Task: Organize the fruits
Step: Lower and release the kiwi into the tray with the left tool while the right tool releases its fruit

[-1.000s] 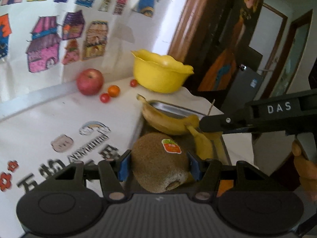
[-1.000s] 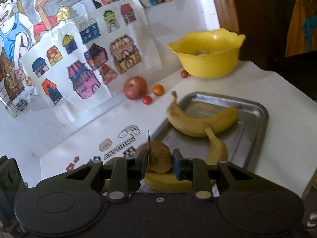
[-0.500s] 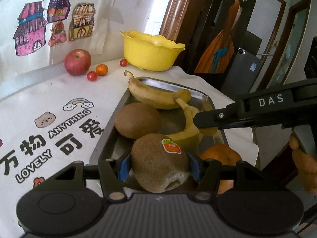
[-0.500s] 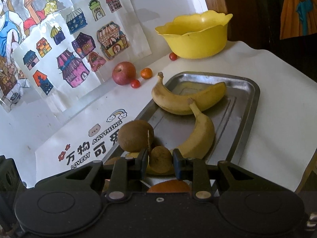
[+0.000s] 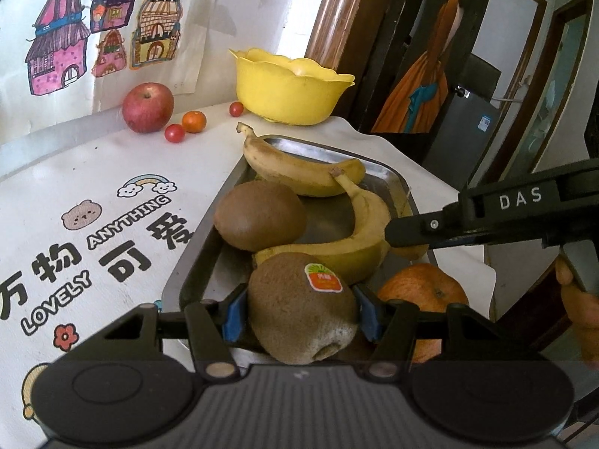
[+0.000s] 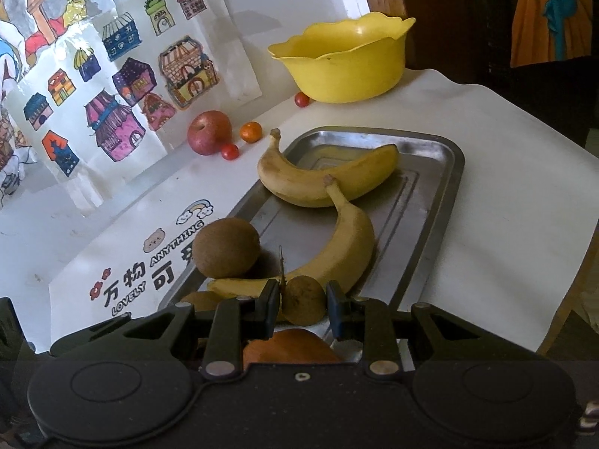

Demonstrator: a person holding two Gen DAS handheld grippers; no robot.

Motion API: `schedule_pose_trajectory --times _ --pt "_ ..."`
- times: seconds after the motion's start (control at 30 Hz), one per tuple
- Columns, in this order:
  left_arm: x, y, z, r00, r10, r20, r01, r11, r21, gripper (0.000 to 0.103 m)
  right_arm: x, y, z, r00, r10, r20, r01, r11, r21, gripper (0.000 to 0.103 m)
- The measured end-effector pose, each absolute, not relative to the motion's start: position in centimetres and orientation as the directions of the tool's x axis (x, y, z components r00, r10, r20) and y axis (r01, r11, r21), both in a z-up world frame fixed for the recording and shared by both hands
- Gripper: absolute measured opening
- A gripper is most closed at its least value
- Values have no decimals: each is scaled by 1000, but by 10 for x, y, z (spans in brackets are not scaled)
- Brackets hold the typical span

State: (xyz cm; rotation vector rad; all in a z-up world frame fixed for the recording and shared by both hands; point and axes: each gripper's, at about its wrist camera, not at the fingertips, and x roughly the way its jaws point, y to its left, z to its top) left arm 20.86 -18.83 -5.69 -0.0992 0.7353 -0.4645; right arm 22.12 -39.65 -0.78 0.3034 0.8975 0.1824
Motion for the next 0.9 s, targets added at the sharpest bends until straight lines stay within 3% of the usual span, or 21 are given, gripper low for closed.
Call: schedule_pose_trajectory --times 0.23,0.43,0.63,0.77,0.9 --pt "208 -189 -57 649 -435 -624 371 897 -239 63 219 -396 -11 617 272 -738 -9 941 339 29" --pt "208 -190 -57 652 -429 -625 372 899 -230 67 216 -396 -16 618 246 -747 12 947 321 36" --pt "203 -184 -54 658 -422 -623 364 903 -227 83 206 -401 -11 638 228 -736 33 946 322 53" --pt "197 -172 -43 692 -410 -594 341 911 -232 92 196 -402 5 670 214 -711 40 946 322 76" --pt "191 -159 -25 738 -404 -540 321 915 -245 100 187 -398 22 693 214 -689 28 946 322 82"
